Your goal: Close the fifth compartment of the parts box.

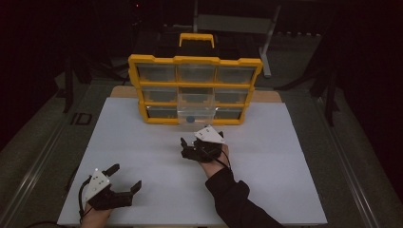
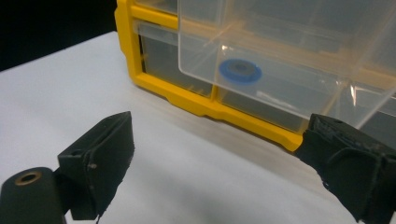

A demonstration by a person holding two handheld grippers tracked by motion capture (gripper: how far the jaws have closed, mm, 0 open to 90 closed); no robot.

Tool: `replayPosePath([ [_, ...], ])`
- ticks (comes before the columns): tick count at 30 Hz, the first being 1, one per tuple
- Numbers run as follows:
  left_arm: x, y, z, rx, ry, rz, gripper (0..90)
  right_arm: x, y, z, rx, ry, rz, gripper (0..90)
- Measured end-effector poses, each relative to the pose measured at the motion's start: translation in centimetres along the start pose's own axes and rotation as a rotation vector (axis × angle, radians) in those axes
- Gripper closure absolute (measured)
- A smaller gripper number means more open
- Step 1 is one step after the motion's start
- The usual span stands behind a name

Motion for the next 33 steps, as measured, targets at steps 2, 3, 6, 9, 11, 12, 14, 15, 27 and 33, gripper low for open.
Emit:
replayPosePath([
  [2, 0.0, 0.0, 0.0, 0.000, -0.001, 0.000, 0.0, 0.1, -0.1, -0.2, -0.001, 0.005, 0.006, 9.3],
  [3, 0.0, -0.1, 0.0, 0.000, -0.001, 0.000, 0.0, 0.2, -0.1, -0.3, 0.002, 0.007, 0.004, 9.3],
  [6, 0.0, -0.1, 0.0, 0.000, -0.001, 0.001, 0.0, 0.2, -0.2, -0.6, -0.008, 0.021, -0.008, 9.3],
  [9, -0.1, -0.1, 0.0, -0.001, 0.000, 0.000, 0.0, 0.3, -0.1, -0.9, 0.002, 0.016, 0.000, 13.9],
  [11, 0.0, -0.1, 0.0, -0.001, 0.000, 0.001, 0.0, 0.2, 0.0, -1.0, 0.011, 0.019, 0.013, 18.0],
  [12, 0.0, -0.1, 0.0, -0.001, 0.000, 0.002, 0.0, 0.2, 0.0, -1.0, 0.011, 0.019, 0.013, 18.0],
  [14, 0.0, 0.0, 0.0, 0.001, 0.000, 0.001, 0.0, 0.1, 0.1, -0.9, 0.017, 0.027, 0.016, 21.7],
  [15, 0.0, 0.0, 0.0, 0.001, -0.001, 0.000, 0.0, 0.1, 0.2, -0.9, 0.014, 0.029, 0.018, 21.7],
  [27, 0.0, 0.0, 0.0, 0.003, -0.003, -0.001, 0.0, -0.6, 0.8, -0.9, 0.056, 0.071, 0.059, 63.6],
  [33, 0.0, 0.0, 0.0, 0.006, -0.007, 0.000, 0.0, -1.0, 0.9, -1.3, 0.065, 0.077, 0.058, 81.6],
])
Point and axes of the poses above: each handheld gripper's, and its own axes: x roughly forward along the jaws, z roughly out of its underside, y roughly to its right, the point moved 1 cm from there along x, roughly forward along the jaws, and after that the axes turned 2 degrees about -y, right-handed, at the moved point
